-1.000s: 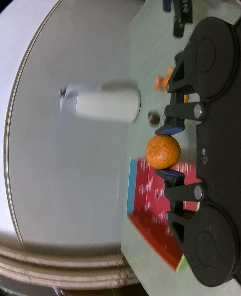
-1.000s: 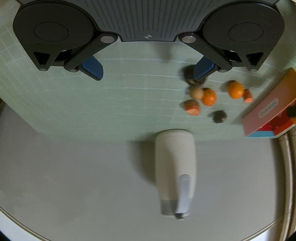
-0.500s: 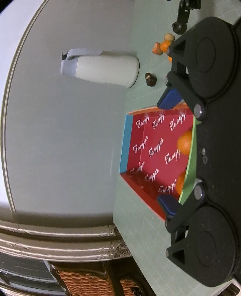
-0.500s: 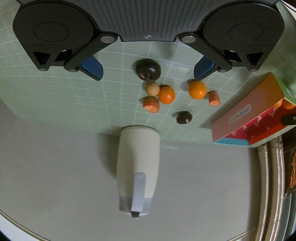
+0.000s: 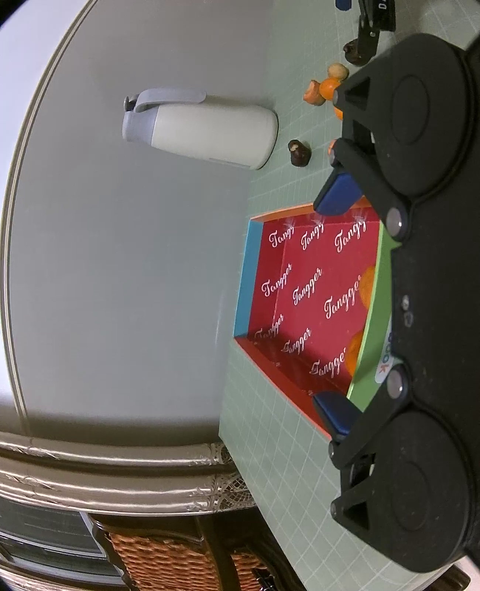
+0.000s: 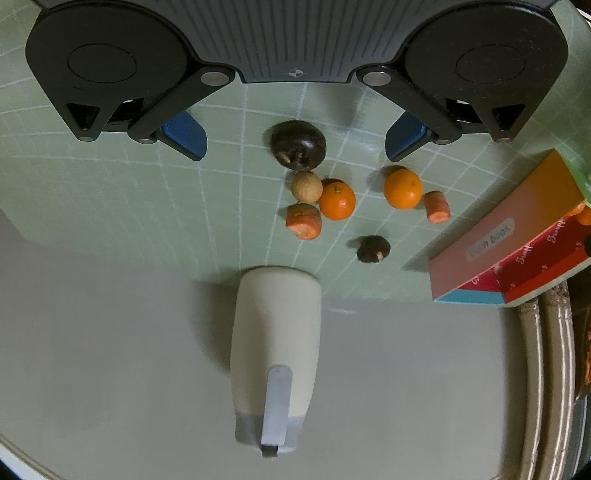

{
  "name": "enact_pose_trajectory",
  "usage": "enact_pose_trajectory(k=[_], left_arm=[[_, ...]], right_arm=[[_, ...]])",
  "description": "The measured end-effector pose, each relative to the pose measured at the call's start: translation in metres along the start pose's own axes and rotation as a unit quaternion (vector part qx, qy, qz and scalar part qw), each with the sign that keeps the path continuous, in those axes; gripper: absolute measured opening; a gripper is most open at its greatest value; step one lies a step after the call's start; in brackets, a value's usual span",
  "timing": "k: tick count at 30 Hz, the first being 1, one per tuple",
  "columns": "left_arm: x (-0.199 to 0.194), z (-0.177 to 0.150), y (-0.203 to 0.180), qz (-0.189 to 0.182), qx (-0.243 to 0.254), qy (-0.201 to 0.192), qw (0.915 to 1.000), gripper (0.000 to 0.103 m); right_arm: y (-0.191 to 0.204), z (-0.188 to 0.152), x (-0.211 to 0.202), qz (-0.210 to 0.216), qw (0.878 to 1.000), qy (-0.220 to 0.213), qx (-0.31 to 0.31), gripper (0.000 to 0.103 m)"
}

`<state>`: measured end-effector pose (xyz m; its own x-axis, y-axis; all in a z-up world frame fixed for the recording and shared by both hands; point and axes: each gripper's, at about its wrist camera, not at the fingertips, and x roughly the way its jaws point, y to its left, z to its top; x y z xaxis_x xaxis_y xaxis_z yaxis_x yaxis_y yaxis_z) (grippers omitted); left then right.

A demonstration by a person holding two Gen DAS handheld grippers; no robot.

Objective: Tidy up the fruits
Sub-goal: 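Grasp the dark brown chestnut with the right gripper, then carry the chestnut with the right gripper into the box and release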

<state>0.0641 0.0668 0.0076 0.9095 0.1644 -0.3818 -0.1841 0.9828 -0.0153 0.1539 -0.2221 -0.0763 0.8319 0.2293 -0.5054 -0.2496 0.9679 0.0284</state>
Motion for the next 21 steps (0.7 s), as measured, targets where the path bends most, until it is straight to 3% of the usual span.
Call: enact_pose_trajectory(k=[3,9,11,14,21], left_arm=[[0.001,0.0,0.003,0.002,-0.002,0.003,1.0,0.096],[0.0,0.0,0.007,0.005,-0.005,0.005,1.0,0.096],[0.0,0.0,0.01,0.007,-0.006,0.004,0.9999,0.096],[-0.001,0.0,0.013,0.009,-0.008,0.004,0.9999,0.096],[-0.003,0.0,0.019,0.015,-0.012,0.002,0.9998,0.096]], right_arm=[[0.001,0.001,0.006,0.004,1.0,0.011,0.002,0.075],[0.003,0.002,0.018,0.006,1.0,0.028,0.007,0.071],[0.002,0.003,0.023,0.008,0.999,0.039,0.01,0.061],[0.001,0.003,0.026,0.014,0.999,0.047,0.013,0.037],[0.006,0.006,0.016,0.019,1.0,0.02,0.004,0.037]])
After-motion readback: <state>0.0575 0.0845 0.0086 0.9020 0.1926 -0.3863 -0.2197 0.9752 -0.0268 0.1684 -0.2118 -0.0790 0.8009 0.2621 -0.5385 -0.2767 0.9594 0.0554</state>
